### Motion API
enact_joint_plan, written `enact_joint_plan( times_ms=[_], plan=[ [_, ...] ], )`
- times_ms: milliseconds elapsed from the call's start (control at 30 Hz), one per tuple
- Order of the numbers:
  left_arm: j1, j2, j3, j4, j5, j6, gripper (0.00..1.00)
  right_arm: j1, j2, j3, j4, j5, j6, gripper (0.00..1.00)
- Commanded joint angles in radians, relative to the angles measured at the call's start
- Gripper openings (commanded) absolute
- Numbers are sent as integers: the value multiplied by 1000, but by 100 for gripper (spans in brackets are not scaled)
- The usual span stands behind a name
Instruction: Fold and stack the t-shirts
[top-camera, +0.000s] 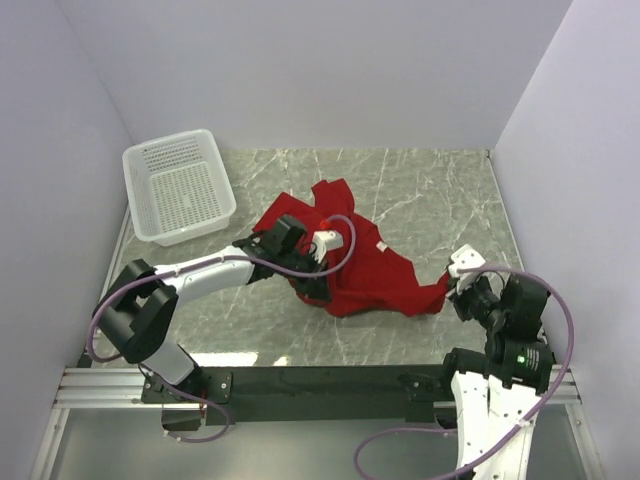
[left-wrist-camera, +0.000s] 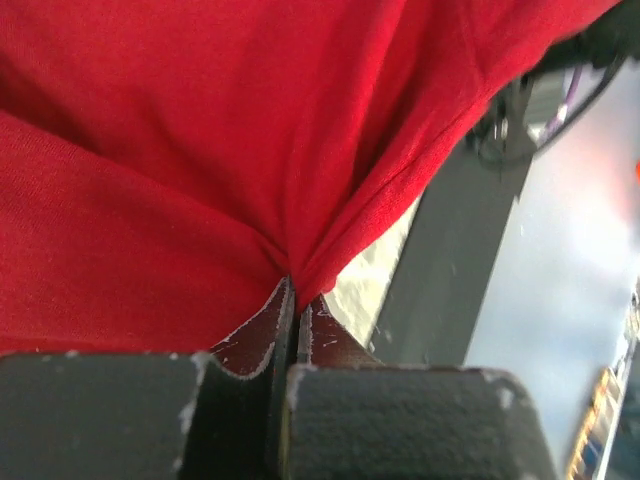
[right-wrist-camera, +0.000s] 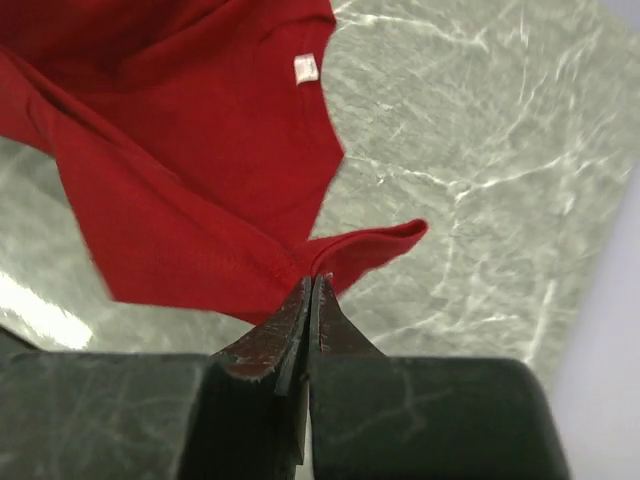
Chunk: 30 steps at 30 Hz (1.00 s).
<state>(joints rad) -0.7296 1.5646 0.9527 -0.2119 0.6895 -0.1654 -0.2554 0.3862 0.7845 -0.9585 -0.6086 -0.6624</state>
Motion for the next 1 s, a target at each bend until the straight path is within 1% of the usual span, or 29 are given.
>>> enact_joint_plan(
  times_ms=[0, 33, 100, 133, 167, 200, 233, 267, 300, 333, 367, 400, 433, 467, 500, 533, 567, 600, 667, 700, 733, 767, 800, 833, 867, 900, 967],
  plan=[
    [-28, -72, -38, -50, -36, -14, 5, -5, -1, 33, -123, -8, -200, 4],
    [-37, -74, -49, -53, -35, -20, 13, -5, 3, 33, -99, -6, -178, 29],
    [-48, -69, -46, -75, -37, -29, 32, -5, 22, 48, -69, -20, -151, 55],
    [-54, -67, -37, -86, -44, -29, 42, -5, 51, 59, -50, -32, -143, 76],
    [-56, -72, -29, -98, -60, -26, 46, -5, 68, 71, -48, -43, -141, 82],
    [-56, -81, -22, -115, -121, -31, 50, -5, 88, 100, -45, -54, -144, 85],
    [-53, -112, -12, -122, -167, -32, 55, -5, 121, 113, -40, -75, -149, 87],
    [-54, -130, -8, -129, -209, -31, 58, -5, 140, 124, -33, -86, -149, 88],
    [-51, -173, -3, -129, -291, -37, 61, -5, 175, 133, -16, -95, -138, 89],
    [-41, -195, -6, -121, -324, -48, 69, -4, 201, 131, 9, -135, -131, 91],
    [-33, -213, -9, -113, -346, -57, 74, 4, 233, 130, 23, -167, -123, 92],
    [-19, -228, -14, -103, -366, -81, 79, 19, 274, 130, 49, -187, -90, 92],
    [13, -248, -23, -77, -386, -95, 85, 98, 384, 136, 128, -168, 37, 90],
    [33, -255, -28, -60, -393, -111, 86, 158, 449, 148, 167, -130, 103, 89],
    [54, -252, -32, -47, -400, -149, 86, 210, 593, 192, 194, -99, 154, 87],
    [105, -248, -41, -18, -404, -175, 86, 290, 668, 226, 214, -80, 231, 83],
    [130, -242, -46, -3, -419, -206, 86, 310, 745, 260, 227, -63, 274, 81],
    [180, -232, -55, 21, -435, -270, 86, 346, 902, 345, 225, -48, 344, 76],
    [211, -219, -65, 43, -446, -312, 84, 364, 1067, 464, 192, -25, 388, 70],
    [228, -216, -69, 55, -464, -345, 84, 370, 1217, 587, 176, -10, 409, 68],
    [231, -216, -80, 63, -487, -365, 84, 375, 1279, 640, 158, -7, 435, 67],
    [233, -216, -86, 77, -513, -379, 83, 398, 1334, 727, 155, 13, 438, 67],
    [234, -215, -94, 85, -522, -402, 83, 410, 1428, 767, 153, 76, 440, 67],
    [234, -215, -109, 86, -537, -416, 81, 422, 1471, 804, 156, 102, 442, 67],
    [234, -215, -117, 91, -560, -431, 82, 430, 1511, 872, 158, 122, 448, 67],
    [236, -215, -127, 95, -588, -453, 81, 439, 1587, 910, 155, 162, 454, 67],
    [237, -213, -144, 92, -623, -467, 81, 449, 1658, 1000, 136, 200, 463, 68]
  ],
)
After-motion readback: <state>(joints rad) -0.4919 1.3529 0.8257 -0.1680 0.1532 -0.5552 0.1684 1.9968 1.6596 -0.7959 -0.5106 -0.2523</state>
